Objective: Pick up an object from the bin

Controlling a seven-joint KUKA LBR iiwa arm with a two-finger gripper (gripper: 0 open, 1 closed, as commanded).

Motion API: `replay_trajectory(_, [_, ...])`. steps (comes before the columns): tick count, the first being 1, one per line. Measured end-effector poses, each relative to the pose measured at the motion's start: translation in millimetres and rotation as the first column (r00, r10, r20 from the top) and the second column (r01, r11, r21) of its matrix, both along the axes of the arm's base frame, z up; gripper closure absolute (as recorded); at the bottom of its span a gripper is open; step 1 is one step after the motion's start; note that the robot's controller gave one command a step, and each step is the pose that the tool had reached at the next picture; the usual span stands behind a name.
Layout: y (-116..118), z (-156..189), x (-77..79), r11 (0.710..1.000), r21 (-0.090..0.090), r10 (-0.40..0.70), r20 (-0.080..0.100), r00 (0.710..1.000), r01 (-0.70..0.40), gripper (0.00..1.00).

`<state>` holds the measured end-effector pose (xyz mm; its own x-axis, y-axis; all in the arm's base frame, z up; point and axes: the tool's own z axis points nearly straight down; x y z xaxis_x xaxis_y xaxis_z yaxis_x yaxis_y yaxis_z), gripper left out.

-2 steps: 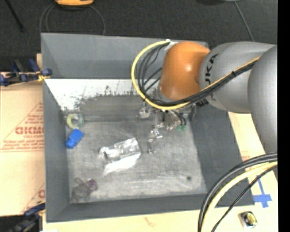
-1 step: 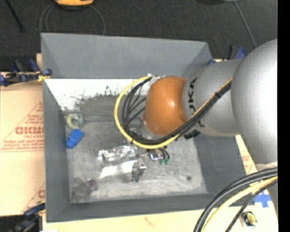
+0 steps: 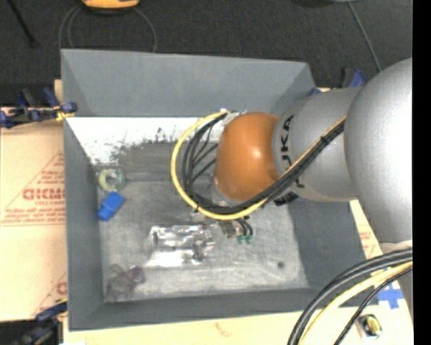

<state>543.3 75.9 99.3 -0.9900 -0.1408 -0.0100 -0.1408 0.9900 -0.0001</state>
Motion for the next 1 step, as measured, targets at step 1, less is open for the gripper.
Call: replay_trajectory(1, [-72.0,124.9,23.0,0.998,-0.005,0.06,0.0,0.998,-0.06,1.0])
